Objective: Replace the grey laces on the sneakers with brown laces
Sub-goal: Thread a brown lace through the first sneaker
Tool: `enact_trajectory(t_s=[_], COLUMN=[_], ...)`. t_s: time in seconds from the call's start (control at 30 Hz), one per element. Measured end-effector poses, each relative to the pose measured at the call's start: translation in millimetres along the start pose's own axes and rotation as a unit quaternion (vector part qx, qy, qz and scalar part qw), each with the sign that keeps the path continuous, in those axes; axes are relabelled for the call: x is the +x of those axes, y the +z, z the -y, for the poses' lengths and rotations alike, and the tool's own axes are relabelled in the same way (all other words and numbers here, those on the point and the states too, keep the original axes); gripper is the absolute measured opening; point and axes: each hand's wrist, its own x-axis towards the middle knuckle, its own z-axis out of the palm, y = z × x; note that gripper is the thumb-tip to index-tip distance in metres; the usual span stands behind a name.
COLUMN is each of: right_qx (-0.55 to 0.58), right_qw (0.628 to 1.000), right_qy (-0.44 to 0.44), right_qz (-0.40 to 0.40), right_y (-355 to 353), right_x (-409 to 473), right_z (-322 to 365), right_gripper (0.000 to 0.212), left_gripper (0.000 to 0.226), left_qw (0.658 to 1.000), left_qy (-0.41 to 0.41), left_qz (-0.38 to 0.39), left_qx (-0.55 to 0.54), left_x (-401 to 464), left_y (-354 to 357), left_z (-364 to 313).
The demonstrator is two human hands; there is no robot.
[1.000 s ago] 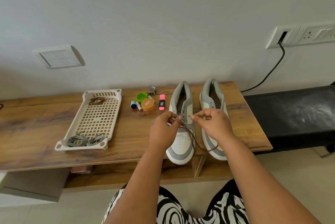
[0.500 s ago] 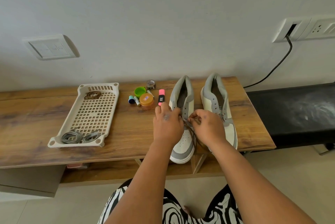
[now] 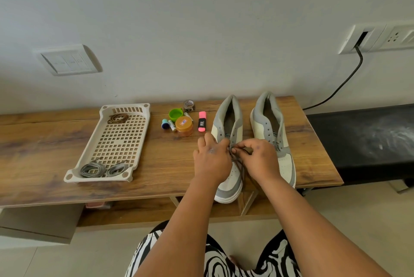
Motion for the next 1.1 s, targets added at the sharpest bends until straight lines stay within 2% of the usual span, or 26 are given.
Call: enact_trajectory(t_s=[0.13, 0.27, 0.37, 0.57, 0.8, 0.97, 1.1], right_qx=[-0.004, -0.035, -0.098, -0.112, -0.041, -0.032, -0.042], right_qw=[1.0, 0.996, 0.986, 0.984, 0.989, 0.988, 0.983], right_qy=[-0.01, -0.065, -0.095, -0.099, -0.05, -0.006, -0.026], right_qz=[0.021, 0.054, 0.096, 0.101, 0.13, 0.151, 0.176], right_y=[-5.0, -7.8, -5.3, -3.1, -8.6, -17.6, -20.6], right_x=[-0.4, -0.8, -1.7, -0.3, 2.0, 4.6, 3.1], right_z=[0.6, -0.8, -0.7, 0.2, 4.2, 1.5, 1.8], right_gripper=[0.02, 0.043, 0.053, 0.052, 0.053, 0.055, 0.059], left_gripper=[0.029, 0.023, 0.022, 0.033, 0.023, 0.018, 0.022], left_qw=[0.998, 0.992, 0.98, 0.973, 0.973, 0.968, 0.965], left_qy=[-0.015, -0.04, -0.048, -0.046, -0.033, -0.051, -0.064], left_qz=[0.03, -0.009, 0.008, 0.032, -0.014, -0.041, -0.036], left_qx=[-0.048, -0.122, -0.191, -0.224, -0.23, -0.244, -0.254], left_x=[1.0, -3.6, -1.5, 2.2, -1.0, -3.2, -0.6], left_y=[4.9, 12.5, 12.0, 7.3, 16.1, 16.7, 14.7], left_z=[-0.5, -5.0, -5.5, -1.8, -5.0, -8.9, -7.0])
